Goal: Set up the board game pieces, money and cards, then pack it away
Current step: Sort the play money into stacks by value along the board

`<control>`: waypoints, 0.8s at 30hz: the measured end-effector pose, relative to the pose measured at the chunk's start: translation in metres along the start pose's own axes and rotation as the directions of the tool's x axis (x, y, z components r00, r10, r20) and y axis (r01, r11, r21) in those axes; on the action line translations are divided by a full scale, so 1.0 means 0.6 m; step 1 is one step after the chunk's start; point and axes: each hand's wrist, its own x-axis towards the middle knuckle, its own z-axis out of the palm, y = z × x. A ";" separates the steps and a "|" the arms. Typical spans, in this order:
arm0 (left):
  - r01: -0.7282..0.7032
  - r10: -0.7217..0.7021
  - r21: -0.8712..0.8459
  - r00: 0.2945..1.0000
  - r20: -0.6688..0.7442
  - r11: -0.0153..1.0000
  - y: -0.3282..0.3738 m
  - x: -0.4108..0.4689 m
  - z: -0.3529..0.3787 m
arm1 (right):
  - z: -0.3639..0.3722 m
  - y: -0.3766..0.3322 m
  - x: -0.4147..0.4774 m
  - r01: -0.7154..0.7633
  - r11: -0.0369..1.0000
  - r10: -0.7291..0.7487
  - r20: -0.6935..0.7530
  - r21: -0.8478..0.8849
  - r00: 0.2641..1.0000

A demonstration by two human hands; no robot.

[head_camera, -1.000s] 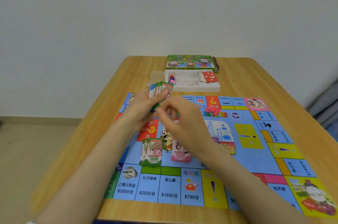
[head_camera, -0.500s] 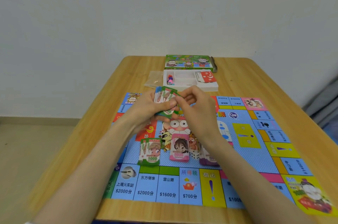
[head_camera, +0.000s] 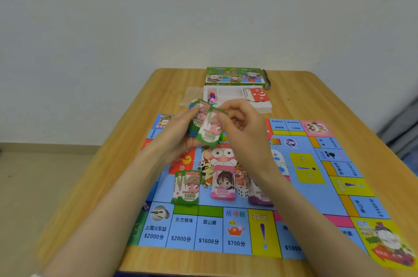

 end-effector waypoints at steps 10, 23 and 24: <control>-0.078 0.076 -0.069 0.996 -0.040 0.995 -0.002 0.009 -0.009 | 0.015 0.024 -0.012 0.130 0.938 0.092 0.592 -0.321 0.801; -0.068 0.067 -0.031 0.997 -0.037 0.997 -0.002 0.007 -0.011 | 0.028 0.039 -0.022 0.417 0.743 0.103 0.705 -0.523 0.702; -0.067 0.065 -0.032 0.997 -0.037 0.997 -0.002 0.007 -0.011 | 0.027 0.039 -0.022 0.428 0.733 0.099 0.705 -0.529 0.702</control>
